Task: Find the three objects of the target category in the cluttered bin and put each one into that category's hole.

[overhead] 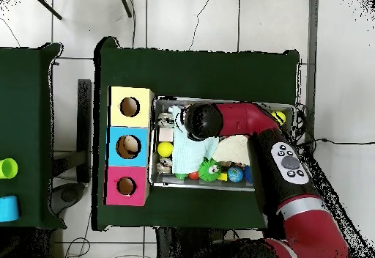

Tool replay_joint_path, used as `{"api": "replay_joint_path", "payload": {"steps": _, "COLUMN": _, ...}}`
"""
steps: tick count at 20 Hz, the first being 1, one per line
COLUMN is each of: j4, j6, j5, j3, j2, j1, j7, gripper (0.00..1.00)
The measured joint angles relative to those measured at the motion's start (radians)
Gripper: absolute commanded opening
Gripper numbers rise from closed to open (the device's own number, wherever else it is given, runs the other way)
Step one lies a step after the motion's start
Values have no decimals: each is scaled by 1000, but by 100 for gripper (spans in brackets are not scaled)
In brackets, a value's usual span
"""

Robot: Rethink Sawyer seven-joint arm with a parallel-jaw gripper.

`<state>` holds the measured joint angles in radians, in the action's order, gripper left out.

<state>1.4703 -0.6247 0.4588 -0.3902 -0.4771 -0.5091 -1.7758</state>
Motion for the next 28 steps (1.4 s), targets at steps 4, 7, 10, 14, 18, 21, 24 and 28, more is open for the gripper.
{"api": "replay_joint_path", "payload": {"steps": 4, "j4": -1, "j6": 3, "j5": 2, "j3": 0, "j2": 1, "j1": 17, "j7": 0, "gripper": 100}}
{"api": "replay_joint_path", "payload": {"steps": 7, "j4": -2, "j6": 3, "j5": 2, "j3": 0, "j2": 1, "j1": 26, "j7": 0, "gripper": 100}}
{"api": "replay_joint_path", "payload": {"steps": 10, "j4": -2, "j6": 3, "j5": 2, "j3": 0, "j2": 1, "j1": 29, "j7": 0, "gripper": 100}}
{"api": "replay_joint_path", "payload": {"steps": 14, "j4": -6, "j6": 3, "j5": 3, "j3": 0, "j2": 2, "j1": 29, "j7": 0, "gripper": 100}}
{"api": "replay_joint_path", "payload": {"steps": 18, "j4": -11, "j6": 3, "j5": 2, "j3": 0, "j2": 2, "j1": 29, "j7": 0, "gripper": 100}}
{"api": "replay_joint_path", "payload": {"steps": 21, "j4": -12, "j6": 3, "j5": 3, "j3": 0, "j2": 2, "j1": 29, "j7": 0, "gripper": 100}}
{"api": "replay_joint_path", "payload": {"steps": 24, "j4": -19, "j6": 3, "j5": 4, "j3": 0, "j2": 9, "j1": 26, "j7": 0, "gripper": 100}}
{"api": "replay_joint_path", "payload": {"steps": 28, "j4": -39, "j6": 3, "j5": 6, "j3": 0, "j2": 34, "j1": 16, "j7": 0, "gripper": 100}}
